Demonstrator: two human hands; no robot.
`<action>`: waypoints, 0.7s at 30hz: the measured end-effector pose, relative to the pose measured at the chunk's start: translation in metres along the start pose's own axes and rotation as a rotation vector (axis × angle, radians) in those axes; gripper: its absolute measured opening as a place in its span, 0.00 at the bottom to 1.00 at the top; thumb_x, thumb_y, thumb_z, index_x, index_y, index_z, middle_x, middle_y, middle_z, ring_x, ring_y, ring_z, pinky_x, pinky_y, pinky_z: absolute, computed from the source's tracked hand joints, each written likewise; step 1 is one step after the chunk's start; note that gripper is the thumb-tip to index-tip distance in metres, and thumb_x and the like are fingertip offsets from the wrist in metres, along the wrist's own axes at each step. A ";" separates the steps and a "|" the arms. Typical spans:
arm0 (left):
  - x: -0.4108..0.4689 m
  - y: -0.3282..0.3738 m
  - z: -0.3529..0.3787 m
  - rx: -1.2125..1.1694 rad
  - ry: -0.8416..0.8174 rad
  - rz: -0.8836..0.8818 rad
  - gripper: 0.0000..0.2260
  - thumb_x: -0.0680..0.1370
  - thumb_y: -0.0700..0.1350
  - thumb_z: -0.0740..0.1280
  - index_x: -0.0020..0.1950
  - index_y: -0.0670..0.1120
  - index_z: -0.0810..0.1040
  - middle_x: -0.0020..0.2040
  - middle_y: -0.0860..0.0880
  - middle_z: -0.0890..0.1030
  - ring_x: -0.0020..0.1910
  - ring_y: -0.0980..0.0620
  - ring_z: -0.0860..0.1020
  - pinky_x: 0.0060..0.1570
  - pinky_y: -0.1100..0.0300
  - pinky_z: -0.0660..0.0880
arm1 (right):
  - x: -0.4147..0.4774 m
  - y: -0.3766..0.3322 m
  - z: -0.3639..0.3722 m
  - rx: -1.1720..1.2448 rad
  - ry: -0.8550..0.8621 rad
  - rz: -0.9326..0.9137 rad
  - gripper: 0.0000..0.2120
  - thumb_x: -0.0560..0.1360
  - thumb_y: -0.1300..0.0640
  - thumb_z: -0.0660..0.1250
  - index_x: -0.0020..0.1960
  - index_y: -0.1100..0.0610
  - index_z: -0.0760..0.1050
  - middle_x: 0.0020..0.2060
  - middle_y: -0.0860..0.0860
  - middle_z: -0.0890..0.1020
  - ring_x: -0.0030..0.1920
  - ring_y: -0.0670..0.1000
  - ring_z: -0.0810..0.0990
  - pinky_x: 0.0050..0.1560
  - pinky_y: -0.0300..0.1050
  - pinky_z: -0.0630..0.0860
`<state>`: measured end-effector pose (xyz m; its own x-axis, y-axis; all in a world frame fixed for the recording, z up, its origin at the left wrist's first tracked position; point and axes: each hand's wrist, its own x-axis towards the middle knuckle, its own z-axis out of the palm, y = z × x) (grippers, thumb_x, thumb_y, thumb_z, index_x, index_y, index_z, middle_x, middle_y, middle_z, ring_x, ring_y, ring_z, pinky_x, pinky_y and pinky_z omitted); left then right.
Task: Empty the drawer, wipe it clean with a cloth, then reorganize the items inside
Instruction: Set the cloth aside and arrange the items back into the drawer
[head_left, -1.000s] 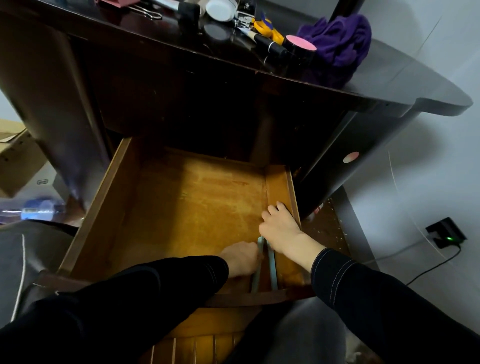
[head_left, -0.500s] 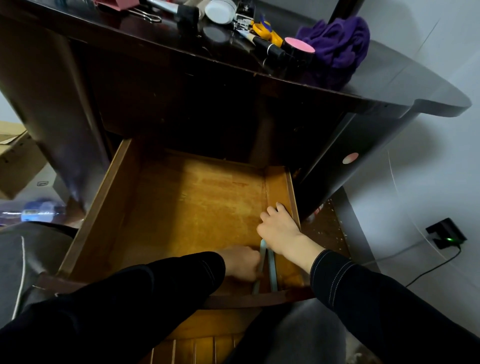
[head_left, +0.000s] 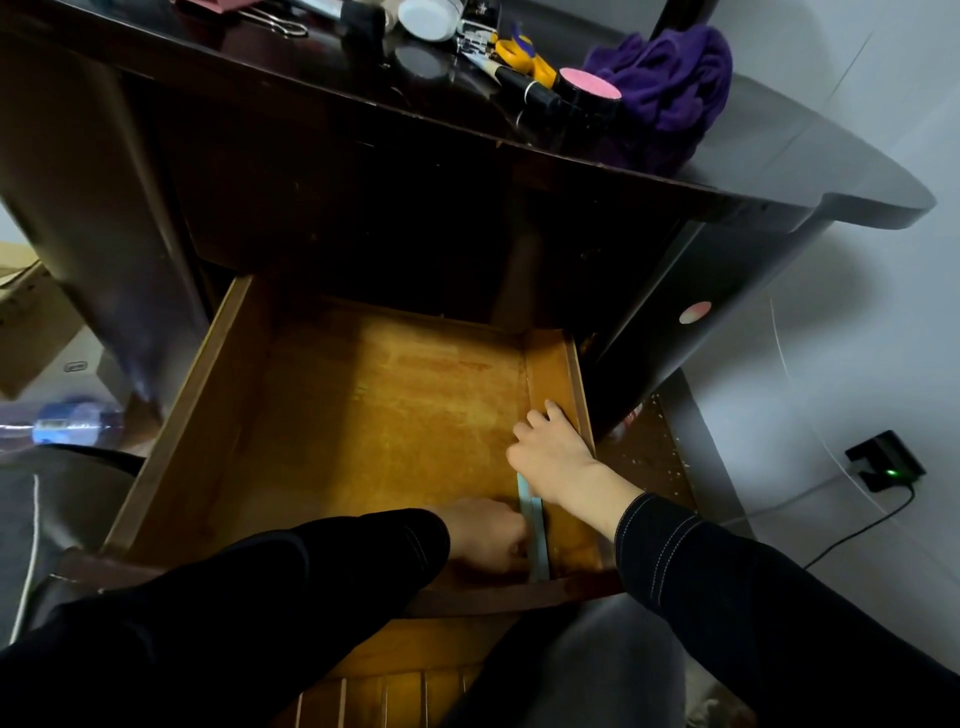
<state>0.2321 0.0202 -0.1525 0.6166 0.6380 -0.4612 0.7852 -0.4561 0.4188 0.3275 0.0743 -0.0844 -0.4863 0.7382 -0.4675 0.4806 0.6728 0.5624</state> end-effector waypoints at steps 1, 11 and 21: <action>-0.001 0.000 -0.001 -0.002 0.001 0.005 0.10 0.81 0.47 0.65 0.57 0.42 0.78 0.51 0.42 0.81 0.46 0.45 0.78 0.43 0.52 0.73 | -0.001 0.000 0.000 0.000 0.001 -0.005 0.14 0.79 0.59 0.66 0.64 0.54 0.77 0.67 0.58 0.74 0.69 0.61 0.68 0.76 0.66 0.54; -0.024 -0.029 -0.022 -0.193 0.114 -0.146 0.11 0.80 0.46 0.65 0.60 0.43 0.74 0.57 0.49 0.80 0.52 0.48 0.79 0.44 0.61 0.73 | -0.002 0.002 0.001 0.154 0.083 0.028 0.16 0.78 0.59 0.67 0.66 0.55 0.74 0.65 0.56 0.74 0.67 0.60 0.69 0.74 0.58 0.61; -0.043 -0.117 -0.031 -0.059 0.725 -0.321 0.13 0.80 0.44 0.67 0.66 0.48 0.78 0.60 0.48 0.72 0.57 0.46 0.72 0.57 0.52 0.74 | 0.002 -0.012 0.002 0.420 0.084 0.065 0.17 0.81 0.51 0.62 0.66 0.56 0.73 0.65 0.56 0.73 0.67 0.59 0.68 0.66 0.57 0.67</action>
<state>0.1121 0.0658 -0.1571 0.1542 0.9868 0.0499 0.9015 -0.1612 0.4016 0.3218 0.0680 -0.0934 -0.4947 0.7847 -0.3735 0.7589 0.5995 0.2544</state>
